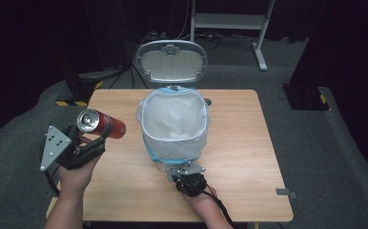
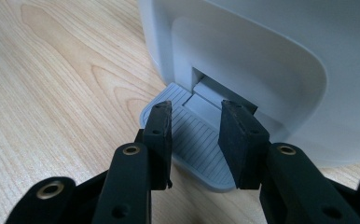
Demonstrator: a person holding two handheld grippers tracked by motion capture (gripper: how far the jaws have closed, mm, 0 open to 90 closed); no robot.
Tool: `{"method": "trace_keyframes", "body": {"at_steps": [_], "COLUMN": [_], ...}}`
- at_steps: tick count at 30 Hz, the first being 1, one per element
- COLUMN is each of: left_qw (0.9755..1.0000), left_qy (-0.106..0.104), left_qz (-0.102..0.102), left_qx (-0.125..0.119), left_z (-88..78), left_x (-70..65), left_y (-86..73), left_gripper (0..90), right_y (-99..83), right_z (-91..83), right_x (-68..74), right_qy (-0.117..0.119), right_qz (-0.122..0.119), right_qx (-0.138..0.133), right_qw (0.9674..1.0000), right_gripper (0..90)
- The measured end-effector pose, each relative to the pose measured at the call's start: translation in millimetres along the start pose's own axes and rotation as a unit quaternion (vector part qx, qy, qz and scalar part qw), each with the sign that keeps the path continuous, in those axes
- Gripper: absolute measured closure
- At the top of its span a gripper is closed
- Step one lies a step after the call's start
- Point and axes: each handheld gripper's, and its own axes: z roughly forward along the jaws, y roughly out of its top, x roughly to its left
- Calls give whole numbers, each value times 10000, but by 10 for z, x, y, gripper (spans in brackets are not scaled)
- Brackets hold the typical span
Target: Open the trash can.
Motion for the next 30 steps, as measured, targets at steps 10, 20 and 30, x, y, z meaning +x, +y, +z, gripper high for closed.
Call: {"method": "trace_keyframes", "body": {"at_steps": [10, 20, 30], "left_qw": [9997, 9988, 9970], "left_qy": [-45, -192, -504], "left_qz": [-127, -90, -111], "left_qx": [-226, -443, -571], "left_z": [106, 272, 542], "left_x": [59, -46, -242], "left_y": [149, 303, 387], "left_gripper": [343, 342, 342], "right_y": [1, 0, 1], "right_z": [1, 0, 1], "right_x": [-14, -2, -20], "right_qy": [46, 7, 59], "right_qz": [21, -4, 11], "right_qx": [-15, 0, -18], "right_qw": [10000, 10000, 10000], "right_gripper": [642, 642, 642]}}
